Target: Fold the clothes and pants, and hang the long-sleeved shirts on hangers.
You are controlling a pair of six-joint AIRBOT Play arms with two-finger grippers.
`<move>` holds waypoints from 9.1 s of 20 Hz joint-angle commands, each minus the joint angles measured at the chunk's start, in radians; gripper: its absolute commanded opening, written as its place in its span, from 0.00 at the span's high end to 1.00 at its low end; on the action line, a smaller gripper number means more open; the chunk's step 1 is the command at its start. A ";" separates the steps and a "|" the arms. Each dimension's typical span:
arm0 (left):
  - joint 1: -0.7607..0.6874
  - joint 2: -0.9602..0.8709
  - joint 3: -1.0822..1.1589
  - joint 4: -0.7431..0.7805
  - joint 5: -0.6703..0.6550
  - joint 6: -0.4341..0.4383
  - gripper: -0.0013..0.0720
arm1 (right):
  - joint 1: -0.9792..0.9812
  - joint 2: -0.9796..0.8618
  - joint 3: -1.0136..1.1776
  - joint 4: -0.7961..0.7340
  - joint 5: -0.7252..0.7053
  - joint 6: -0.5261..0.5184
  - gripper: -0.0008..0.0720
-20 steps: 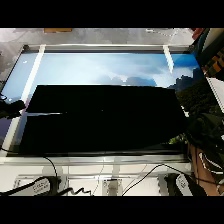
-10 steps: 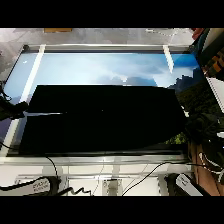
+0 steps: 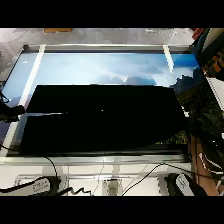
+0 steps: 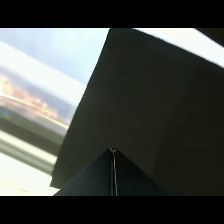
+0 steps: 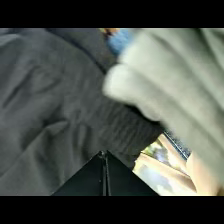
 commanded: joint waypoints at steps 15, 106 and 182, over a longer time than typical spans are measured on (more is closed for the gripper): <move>0.275 0.161 -0.146 -0.137 0.098 0.171 0.27 | 0.001 -0.211 -0.018 0.135 -0.119 0.287 0.14; 0.021 0.093 -0.271 -1.020 1.002 0.379 0.98 | 0.420 -0.146 0.365 -0.492 -0.227 0.716 0.97; -0.151 -0.244 -0.282 -0.824 1.312 -0.064 0.97 | 0.406 -0.792 0.706 -0.068 -0.243 0.615 0.16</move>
